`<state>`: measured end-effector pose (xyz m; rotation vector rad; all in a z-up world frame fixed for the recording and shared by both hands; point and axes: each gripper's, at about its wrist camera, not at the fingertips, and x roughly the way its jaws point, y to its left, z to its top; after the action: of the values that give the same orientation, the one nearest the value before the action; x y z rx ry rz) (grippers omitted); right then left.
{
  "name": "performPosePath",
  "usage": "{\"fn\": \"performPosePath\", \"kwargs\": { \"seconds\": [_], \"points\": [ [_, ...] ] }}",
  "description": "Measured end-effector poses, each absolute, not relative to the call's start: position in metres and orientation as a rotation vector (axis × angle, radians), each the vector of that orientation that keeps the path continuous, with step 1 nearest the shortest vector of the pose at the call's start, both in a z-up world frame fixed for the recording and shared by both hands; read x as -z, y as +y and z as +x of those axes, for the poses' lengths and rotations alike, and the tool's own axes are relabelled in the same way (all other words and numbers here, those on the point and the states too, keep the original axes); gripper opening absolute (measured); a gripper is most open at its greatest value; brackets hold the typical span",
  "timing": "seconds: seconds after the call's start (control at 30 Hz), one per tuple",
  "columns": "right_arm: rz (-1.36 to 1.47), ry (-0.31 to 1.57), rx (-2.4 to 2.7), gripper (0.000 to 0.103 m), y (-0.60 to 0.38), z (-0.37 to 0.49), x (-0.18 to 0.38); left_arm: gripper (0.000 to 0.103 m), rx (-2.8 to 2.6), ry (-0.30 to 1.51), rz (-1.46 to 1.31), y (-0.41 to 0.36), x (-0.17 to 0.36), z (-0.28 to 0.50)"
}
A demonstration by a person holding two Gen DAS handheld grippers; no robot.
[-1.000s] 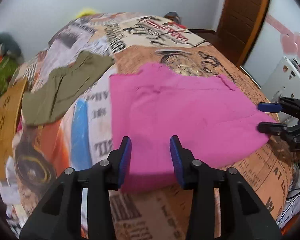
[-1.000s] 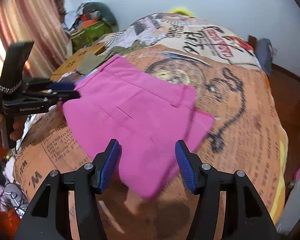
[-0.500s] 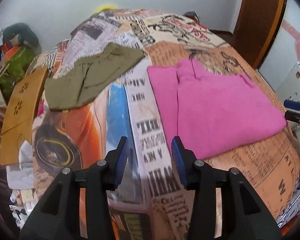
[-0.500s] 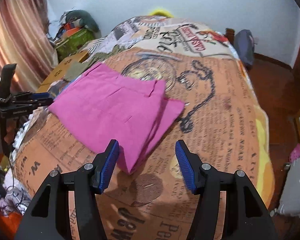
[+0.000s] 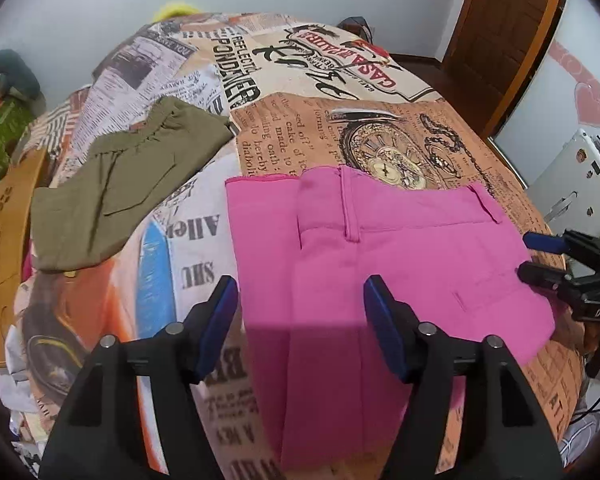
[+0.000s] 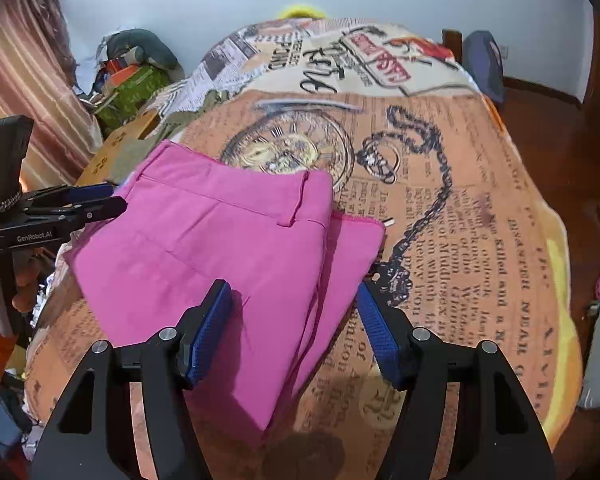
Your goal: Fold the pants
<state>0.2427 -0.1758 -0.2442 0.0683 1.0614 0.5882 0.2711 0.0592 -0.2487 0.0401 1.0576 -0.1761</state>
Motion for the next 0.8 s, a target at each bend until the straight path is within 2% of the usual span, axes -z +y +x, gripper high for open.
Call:
{"fn": "performPosePath", "kwargs": {
  "seconds": [0.03,0.13,0.33,0.4,0.47,0.53,0.63,0.67,0.73,0.8],
  "points": [
    [0.076,1.066,-0.596,0.062,-0.176,0.245,0.246,0.075,0.171,1.056,0.039,0.061,0.251,0.274],
    [0.092,1.078,-0.611,0.062,-0.179,0.251,0.250,0.082,0.178,1.067,0.008,0.067,0.258,0.280],
    [0.144,1.112,-0.609,0.062,-0.185,0.263,0.262,0.081,0.222,1.099,-0.092,0.077,0.268,0.292],
    [0.158,1.116,-0.612,0.062,-0.186,0.268,0.265,0.076,0.232,1.094,-0.090,0.074,0.269,0.293],
    [0.165,1.115,-0.612,0.062,-0.186,0.271,0.267,0.063,0.259,1.098,-0.112,0.073,0.270,0.296],
    [0.171,1.110,-0.614,0.062,-0.186,0.274,0.269,0.056,0.276,1.108,-0.135,0.074,0.271,0.301],
    [0.173,1.103,-0.615,0.061,-0.186,0.279,0.270,0.048,0.281,1.117,-0.159,0.073,0.272,0.307],
    [0.171,1.097,-0.616,0.059,-0.185,0.279,0.269,0.043,0.286,1.118,-0.168,0.072,0.273,0.309],
    [0.176,1.087,-0.630,0.043,-0.185,0.280,0.268,0.038,0.290,1.121,-0.176,0.071,0.272,0.310],
    [0.177,1.080,-0.633,0.035,-0.184,0.282,0.267,0.033,0.284,1.110,-0.162,0.067,0.270,0.310]
  ]
}}
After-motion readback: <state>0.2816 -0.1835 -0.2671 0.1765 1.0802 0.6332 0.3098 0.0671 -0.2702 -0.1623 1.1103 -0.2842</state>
